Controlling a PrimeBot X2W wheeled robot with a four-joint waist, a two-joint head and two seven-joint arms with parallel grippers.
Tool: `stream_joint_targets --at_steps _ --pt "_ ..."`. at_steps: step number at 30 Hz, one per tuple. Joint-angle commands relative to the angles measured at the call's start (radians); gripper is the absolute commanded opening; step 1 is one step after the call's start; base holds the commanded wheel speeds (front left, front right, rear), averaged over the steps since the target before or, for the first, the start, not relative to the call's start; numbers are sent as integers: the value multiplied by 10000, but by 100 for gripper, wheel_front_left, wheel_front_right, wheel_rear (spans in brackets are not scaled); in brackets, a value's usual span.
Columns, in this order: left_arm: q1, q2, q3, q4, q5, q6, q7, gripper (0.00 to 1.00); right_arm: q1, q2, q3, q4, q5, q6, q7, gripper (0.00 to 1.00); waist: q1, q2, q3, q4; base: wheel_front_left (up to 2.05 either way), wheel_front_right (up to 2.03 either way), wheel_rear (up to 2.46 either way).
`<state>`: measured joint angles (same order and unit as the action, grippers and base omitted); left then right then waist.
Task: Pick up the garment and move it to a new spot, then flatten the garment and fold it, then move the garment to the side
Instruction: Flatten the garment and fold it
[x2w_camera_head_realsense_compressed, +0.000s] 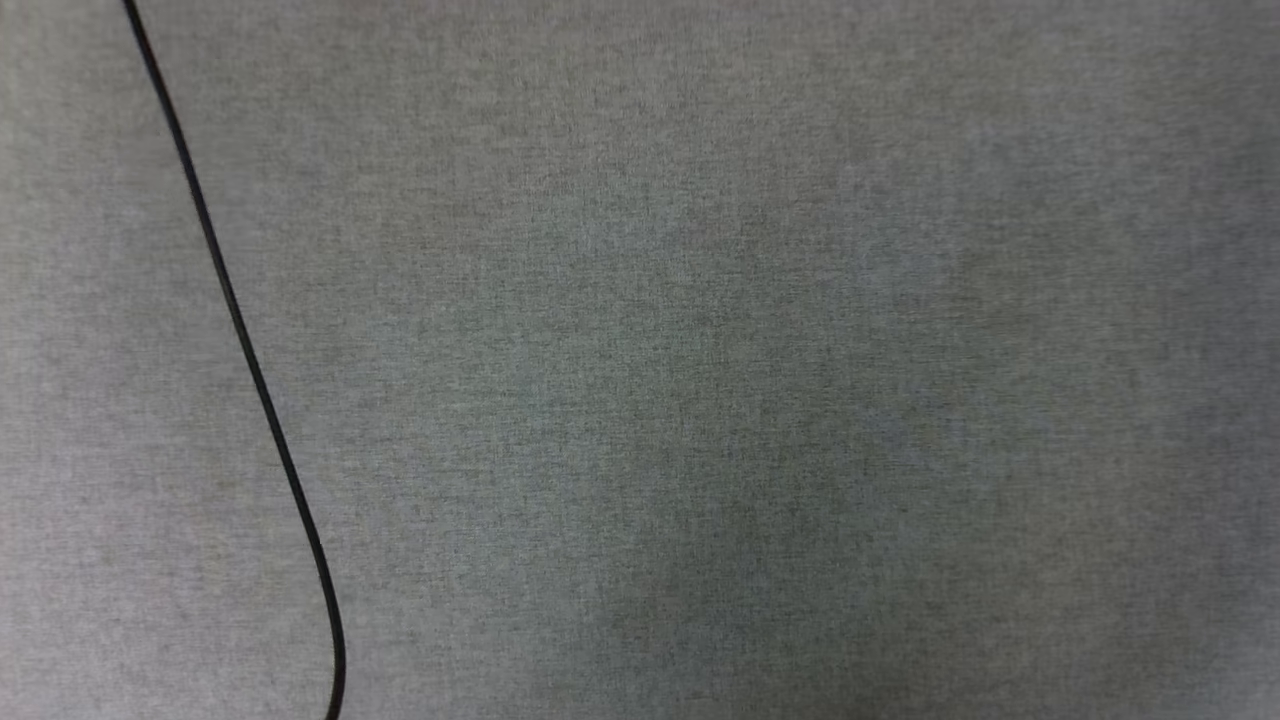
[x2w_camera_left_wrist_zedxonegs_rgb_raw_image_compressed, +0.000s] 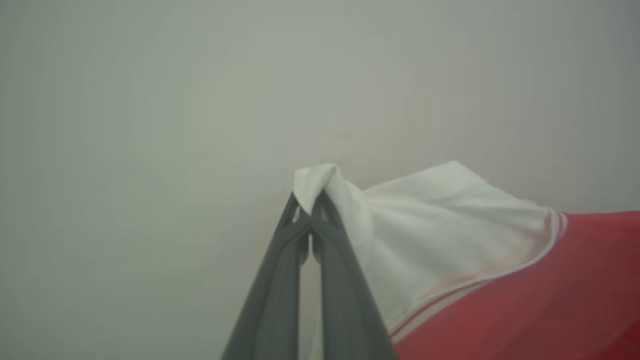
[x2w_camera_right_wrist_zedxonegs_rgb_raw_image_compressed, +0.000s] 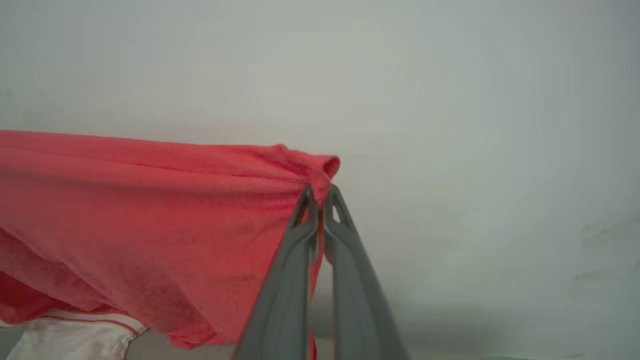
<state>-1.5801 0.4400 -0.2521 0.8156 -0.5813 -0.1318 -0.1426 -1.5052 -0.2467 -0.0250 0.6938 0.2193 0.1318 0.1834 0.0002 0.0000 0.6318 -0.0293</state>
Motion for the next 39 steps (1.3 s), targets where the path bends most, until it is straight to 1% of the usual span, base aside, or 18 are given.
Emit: stream_joint_targets --at_steps 1,5,10,14,20,25,28,34,39 --pt "296 140 -102 43 -171 26 40 0 201 -45 38 133 127 -21 -107 0 -2 0 94 31 0 0 0" --pt "1094 293 -437 31 -972 25 77 0 761 -142 594 608 283 -20 -291 0 -2 0 -132 63 0 0 0" --pt "2670 518 -901 -125 -1737 24 4 0 2102 -313 1248 912 776 -21 -436 0 -2 0 -805 164 0 0 0" --pt "4292 632 -1116 -406 -2280 23 -246 0 3504 -527 1623 845 1182 -21 -524 0 -2 0 -1520 257 0 0 0" --pt "6881 876 -1156 -1034 -2830 30 -702 0 5871 -777 1784 327 1892 -24 -738 0 -2 0 -2717 364 0 0 0" --pt "9205 1017 -1020 -1743 -3152 386 -865 0 7942 -991 1760 -350 2293 -35 -777 0 -2 0 -3721 410 0 0 0" --pt "10589 1115 -947 -2306 -3379 692 -825 0 9197 -1042 1596 -797 2461 -37 -727 0 -2 0 -4286 446 0 0 0" --pt "13218 1295 -738 -3873 -3884 1595 -645 0 11640 -881 904 -2057 2537 -69 -548 0 -2 0 -5151 531 0 0 0" --pt "15193 1510 -538 -5315 -4307 2435 -346 0 13732 -523 88 -3323 2356 -72 -145 0 -2 0 -5719 677 0 0 0"
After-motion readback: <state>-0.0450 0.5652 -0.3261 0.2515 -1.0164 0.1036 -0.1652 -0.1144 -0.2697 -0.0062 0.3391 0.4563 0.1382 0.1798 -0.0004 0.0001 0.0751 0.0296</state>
